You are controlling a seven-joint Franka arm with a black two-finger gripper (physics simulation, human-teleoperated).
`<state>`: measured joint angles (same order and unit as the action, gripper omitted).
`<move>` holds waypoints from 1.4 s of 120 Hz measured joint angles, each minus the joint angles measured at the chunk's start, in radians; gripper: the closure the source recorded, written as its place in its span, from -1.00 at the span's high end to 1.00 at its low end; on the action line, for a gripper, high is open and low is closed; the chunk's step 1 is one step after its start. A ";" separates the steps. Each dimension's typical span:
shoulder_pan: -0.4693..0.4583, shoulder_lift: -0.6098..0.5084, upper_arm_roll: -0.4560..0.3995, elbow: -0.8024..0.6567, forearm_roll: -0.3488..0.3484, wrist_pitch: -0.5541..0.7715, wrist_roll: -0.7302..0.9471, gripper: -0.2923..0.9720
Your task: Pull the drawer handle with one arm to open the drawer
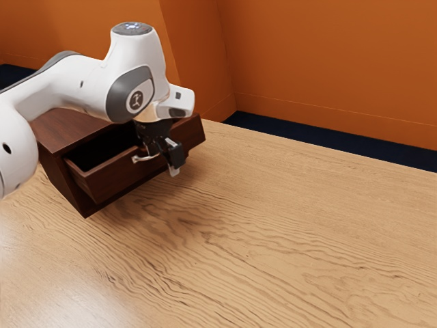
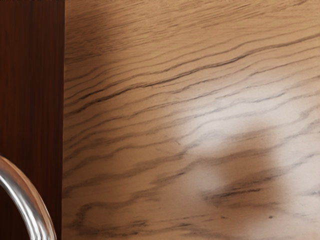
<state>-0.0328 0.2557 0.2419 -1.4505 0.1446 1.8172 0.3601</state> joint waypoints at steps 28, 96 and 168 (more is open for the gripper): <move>0.000 -0.015 -0.024 -0.017 0.000 -0.008 -0.033 0.41; 0.006 -0.025 -0.080 -0.032 -0.003 -0.019 -0.094 0.48; 0.003 -0.033 -0.075 -0.029 -0.003 -0.041 -0.120 0.41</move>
<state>-0.0293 0.2223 0.1670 -1.4797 0.1418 1.7757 0.2400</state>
